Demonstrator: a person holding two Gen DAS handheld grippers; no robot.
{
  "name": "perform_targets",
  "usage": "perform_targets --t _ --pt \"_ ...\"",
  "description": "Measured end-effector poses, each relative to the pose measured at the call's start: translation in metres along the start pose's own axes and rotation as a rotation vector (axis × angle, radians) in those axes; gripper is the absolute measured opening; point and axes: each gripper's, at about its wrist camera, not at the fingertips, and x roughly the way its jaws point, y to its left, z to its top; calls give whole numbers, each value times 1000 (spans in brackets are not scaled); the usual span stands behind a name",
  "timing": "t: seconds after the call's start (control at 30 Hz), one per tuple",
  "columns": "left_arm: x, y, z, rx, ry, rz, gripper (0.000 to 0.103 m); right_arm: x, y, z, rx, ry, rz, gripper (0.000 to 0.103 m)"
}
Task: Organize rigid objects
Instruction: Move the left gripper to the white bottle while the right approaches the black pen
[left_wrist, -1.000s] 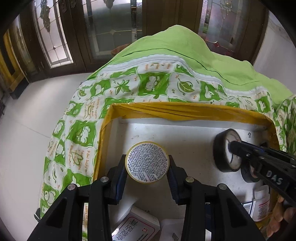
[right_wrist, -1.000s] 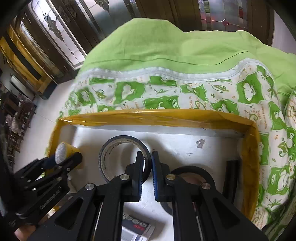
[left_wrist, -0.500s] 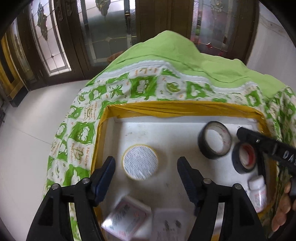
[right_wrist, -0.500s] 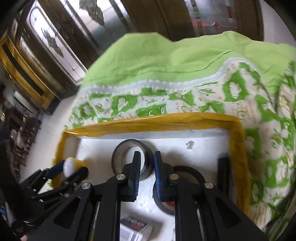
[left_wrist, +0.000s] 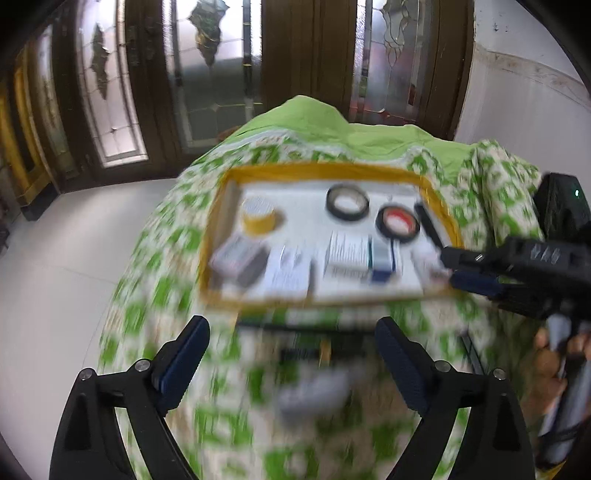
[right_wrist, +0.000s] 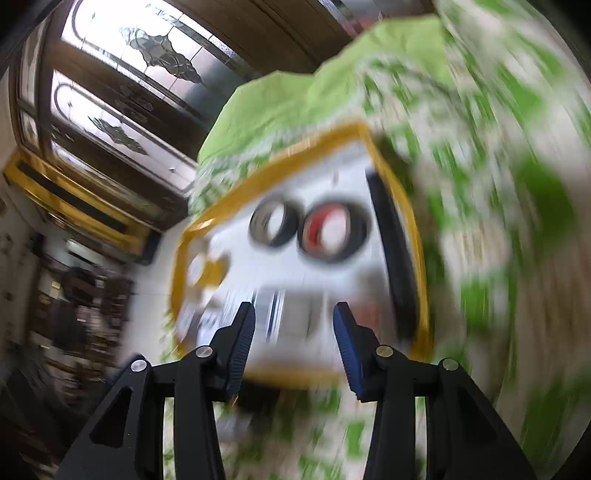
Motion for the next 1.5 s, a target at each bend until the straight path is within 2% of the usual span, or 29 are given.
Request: perform_targets --t 0.07,0.13,0.3,0.43,0.53,0.63,0.77,0.87,1.07,1.2,1.33,1.4,1.47,1.5 --pt "-10 7 -34 -23 -6 23 93 -11 -7 -22 31 49 27 45" --pt "-11 8 -51 -24 37 47 93 -20 -5 -36 -6 97 -12 45" --pt "-24 7 -44 -36 -32 18 94 -46 4 -62 -142 103 -92 43" --pt "-7 9 -49 -39 46 36 94 -47 0 -74 -188 95 -221 29" --pt "-4 17 -50 -75 53 28 94 -37 -3 -77 -216 107 -332 24" --pt "-2 23 -51 -110 59 16 94 -23 -11 -83 -242 157 -427 23" --pt "1 21 -50 -96 67 13 94 -8 -14 -86 -276 205 -483 23" --pt "8 11 -47 -41 75 2 94 -5 -10 -91 -300 222 -455 15" --pt "29 -5 -37 67 95 -34 94 5 -5 -101 -283 282 -327 15" --pt "47 -10 -36 88 129 -30 94 9 -2 -108 -287 297 -320 14" --pt "57 -14 -41 94 170 -59 93 13 -3 -109 -261 302 -312 14" --pt "55 -20 -42 112 172 -76 87 12 -4 -109 -259 302 -313 14" --pt "50 -28 -46 127 194 -106 70 11 -6 -109 -260 302 -313 14" --pt "47 -31 -48 130 205 -127 65 12 -6 -109 -259 302 -313 14"
